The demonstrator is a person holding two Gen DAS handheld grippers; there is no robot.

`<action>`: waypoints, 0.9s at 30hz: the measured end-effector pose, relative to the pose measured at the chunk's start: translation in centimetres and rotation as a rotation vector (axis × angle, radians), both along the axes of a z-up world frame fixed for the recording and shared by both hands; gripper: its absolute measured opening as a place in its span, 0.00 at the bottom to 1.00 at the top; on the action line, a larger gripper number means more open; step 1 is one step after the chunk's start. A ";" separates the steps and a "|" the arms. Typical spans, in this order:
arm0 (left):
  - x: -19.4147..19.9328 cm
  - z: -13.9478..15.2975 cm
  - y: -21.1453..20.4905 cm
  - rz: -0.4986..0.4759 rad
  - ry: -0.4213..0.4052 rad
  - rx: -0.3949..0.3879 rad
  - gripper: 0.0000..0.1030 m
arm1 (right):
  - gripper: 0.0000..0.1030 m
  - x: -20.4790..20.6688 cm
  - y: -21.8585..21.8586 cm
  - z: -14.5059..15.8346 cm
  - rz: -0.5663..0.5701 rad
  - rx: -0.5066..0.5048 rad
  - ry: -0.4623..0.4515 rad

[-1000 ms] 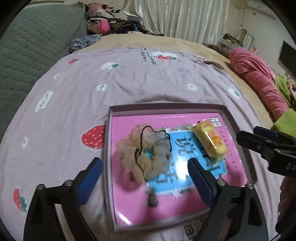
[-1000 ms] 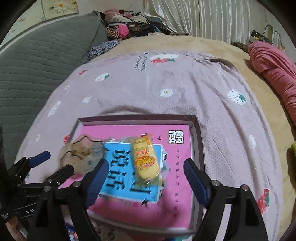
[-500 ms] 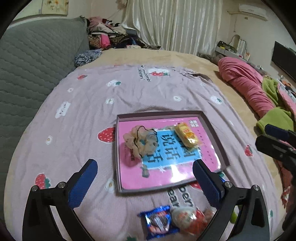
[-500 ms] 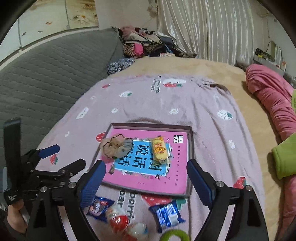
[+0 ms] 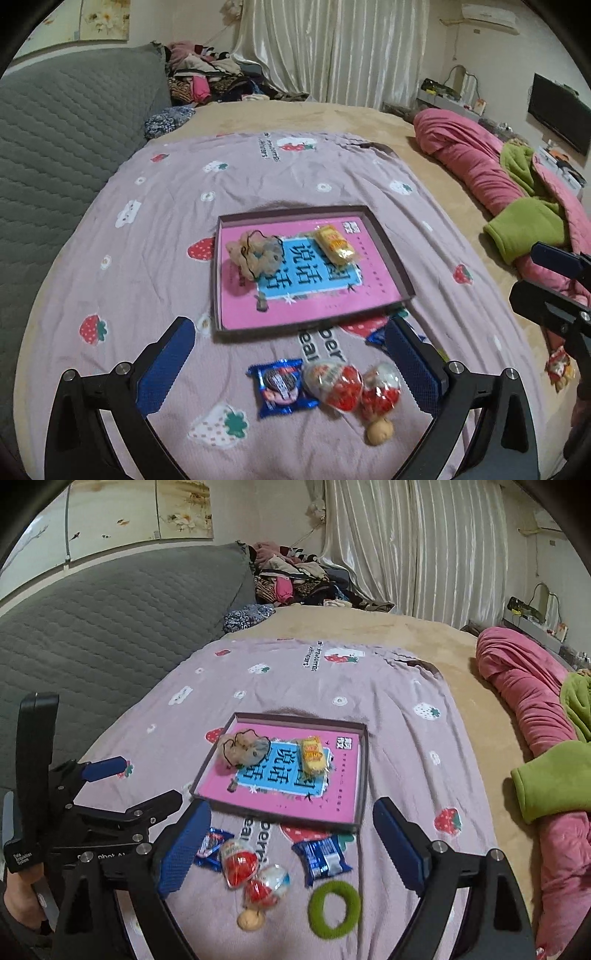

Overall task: Organize objects
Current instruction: 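Withdraw both grippers and move them toward the candy eggs and green ring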

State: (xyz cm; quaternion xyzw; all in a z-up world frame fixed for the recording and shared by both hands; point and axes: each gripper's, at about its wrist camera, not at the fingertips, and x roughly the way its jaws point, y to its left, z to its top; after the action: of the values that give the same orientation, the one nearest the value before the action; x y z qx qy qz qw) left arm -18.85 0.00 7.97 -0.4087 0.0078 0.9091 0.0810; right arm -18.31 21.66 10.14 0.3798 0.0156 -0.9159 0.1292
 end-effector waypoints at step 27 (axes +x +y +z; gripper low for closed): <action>6.6 -2.2 0.5 -0.010 -0.011 -0.013 0.99 | 0.87 7.0 0.4 -3.3 0.017 0.010 -0.035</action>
State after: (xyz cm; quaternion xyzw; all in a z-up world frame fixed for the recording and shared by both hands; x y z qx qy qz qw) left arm -12.27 0.50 5.78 -0.4142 0.0152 0.9063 0.0831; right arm -11.33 22.10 6.81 0.3963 0.0212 -0.9079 0.1352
